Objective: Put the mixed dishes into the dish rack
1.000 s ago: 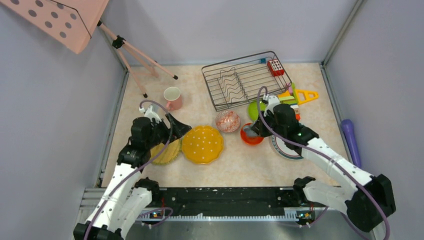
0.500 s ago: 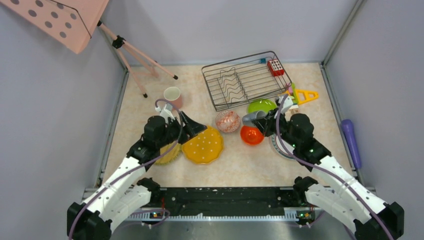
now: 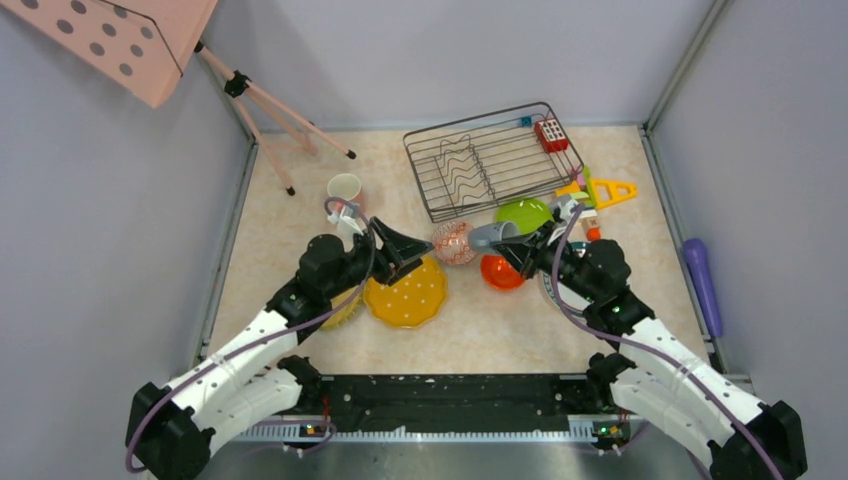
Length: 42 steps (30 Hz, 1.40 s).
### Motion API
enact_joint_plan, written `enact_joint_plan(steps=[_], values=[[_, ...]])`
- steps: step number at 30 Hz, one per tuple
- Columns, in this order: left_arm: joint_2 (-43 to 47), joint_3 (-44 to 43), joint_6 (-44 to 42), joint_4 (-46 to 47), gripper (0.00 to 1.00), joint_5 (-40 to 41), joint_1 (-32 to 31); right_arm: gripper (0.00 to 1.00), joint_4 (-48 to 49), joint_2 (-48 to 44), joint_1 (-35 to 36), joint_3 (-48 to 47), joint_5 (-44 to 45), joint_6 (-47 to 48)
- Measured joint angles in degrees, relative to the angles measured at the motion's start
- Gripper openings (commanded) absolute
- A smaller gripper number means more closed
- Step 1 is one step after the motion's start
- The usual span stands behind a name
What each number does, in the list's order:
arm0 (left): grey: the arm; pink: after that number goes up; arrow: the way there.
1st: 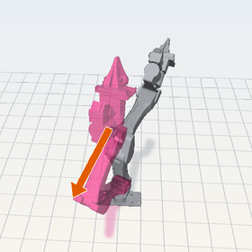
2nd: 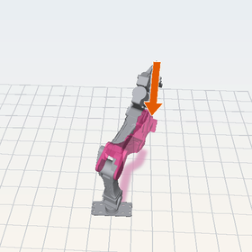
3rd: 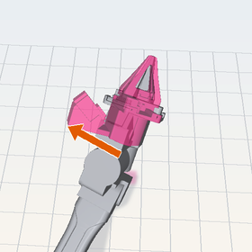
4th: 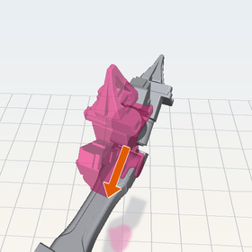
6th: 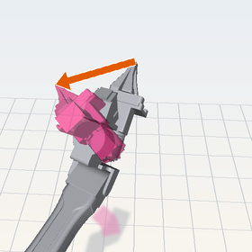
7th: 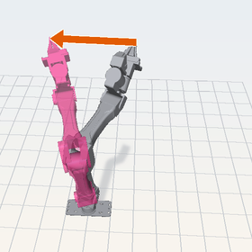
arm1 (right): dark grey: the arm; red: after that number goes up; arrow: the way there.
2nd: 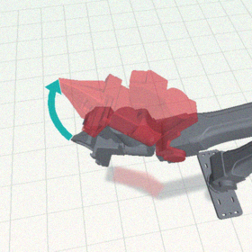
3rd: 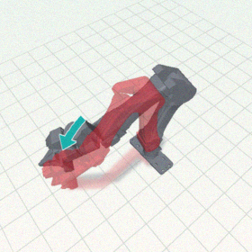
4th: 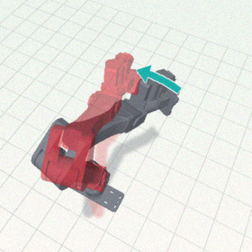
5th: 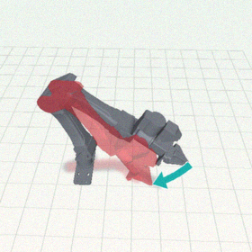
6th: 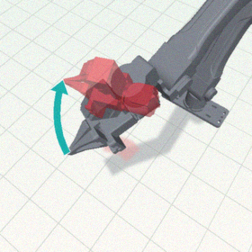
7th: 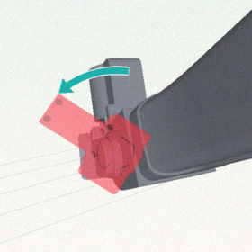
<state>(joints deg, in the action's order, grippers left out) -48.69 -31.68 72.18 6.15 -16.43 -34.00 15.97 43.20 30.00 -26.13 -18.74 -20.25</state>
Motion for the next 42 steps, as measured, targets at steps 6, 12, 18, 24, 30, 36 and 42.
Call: enact_joint_plan(steps=[6,12,18,24,30,36,42], values=[[-2.69,0.00,3.63,3.63,0.78,1.31,-3.08,0.00,7.19,0.00,0.00,1.55,-3.32,-0.72],[-5.57,0.00,7.82,6.97,0.78,2.64,-5.03,0.00,15.43,0.00,0.00,5.25,-6.95,-2.60],[-5.95,-0.17,12.90,9.44,0.79,4.57,-6.01,0.00,20.59,-0.09,0.00,7.76,-9.31,-3.39],[-5.95,-0.28,17.86,9.27,0.80,6.29,-6.95,0.00,26.71,-1.46,0.00,11.23,-9.84,-3.15],[-7.91,-1.99,20.70,10.12,0.78,6.60,-8.57,0.00,32.37,-0.74,0.00,12.61,-10.75,-3.02],[-10.54,-4.63,24.20,8.44,0.74,6.56,-10.95,0.00,38.27,1.68,0.00,12.61,-12.83,-2.73],[-11.06,-4.98,26.97,8.26,0.68,6.88,-12.63,0.00,42.64,4.63,0.00,12.61,-14.01,-2.38]])
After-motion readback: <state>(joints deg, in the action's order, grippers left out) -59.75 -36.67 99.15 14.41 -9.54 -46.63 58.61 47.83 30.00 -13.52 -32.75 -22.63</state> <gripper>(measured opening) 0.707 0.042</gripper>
